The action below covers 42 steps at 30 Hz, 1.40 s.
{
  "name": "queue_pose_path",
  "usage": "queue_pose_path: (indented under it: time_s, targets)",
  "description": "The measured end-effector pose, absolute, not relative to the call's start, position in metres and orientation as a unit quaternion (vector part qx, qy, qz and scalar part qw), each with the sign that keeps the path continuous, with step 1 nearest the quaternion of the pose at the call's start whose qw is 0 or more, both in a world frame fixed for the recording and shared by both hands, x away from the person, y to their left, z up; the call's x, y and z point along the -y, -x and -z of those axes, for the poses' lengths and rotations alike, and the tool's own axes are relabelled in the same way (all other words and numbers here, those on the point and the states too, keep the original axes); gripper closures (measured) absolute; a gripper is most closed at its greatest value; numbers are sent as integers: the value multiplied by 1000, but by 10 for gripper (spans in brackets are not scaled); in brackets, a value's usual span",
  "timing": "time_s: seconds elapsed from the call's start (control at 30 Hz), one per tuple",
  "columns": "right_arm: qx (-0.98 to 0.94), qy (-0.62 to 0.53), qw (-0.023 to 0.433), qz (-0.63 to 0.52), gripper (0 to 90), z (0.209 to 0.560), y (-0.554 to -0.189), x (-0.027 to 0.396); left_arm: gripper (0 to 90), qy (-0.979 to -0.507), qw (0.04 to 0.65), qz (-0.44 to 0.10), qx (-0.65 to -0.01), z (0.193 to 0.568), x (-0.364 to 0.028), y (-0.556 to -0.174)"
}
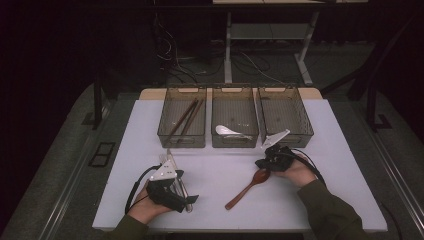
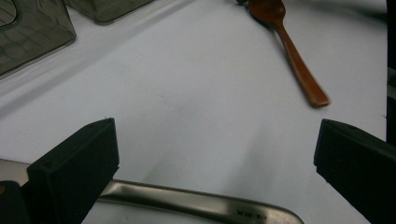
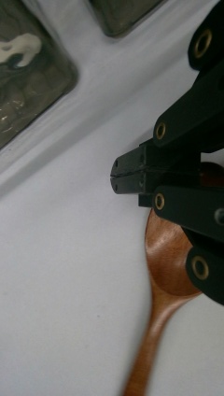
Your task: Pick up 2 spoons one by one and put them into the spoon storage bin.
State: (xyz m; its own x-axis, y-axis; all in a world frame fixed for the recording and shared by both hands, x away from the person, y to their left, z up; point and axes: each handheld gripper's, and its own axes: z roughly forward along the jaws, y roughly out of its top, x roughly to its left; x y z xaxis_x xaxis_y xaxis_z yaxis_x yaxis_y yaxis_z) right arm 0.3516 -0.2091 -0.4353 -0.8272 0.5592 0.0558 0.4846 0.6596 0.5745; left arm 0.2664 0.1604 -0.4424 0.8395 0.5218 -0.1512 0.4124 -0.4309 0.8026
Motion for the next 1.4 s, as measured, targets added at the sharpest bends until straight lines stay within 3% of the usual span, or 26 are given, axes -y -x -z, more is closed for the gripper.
queue_pose_path:
  time_s: [1.13,1.4]
  targets:
    - [-907,-287,52,-303,891,432,-307,250,0,-846,454,-61,-274,442,-160,-266]
    - [-883,-304,52,-354,723,419,-305,265,0,-846,454,-60,-274,442,-160,-266]
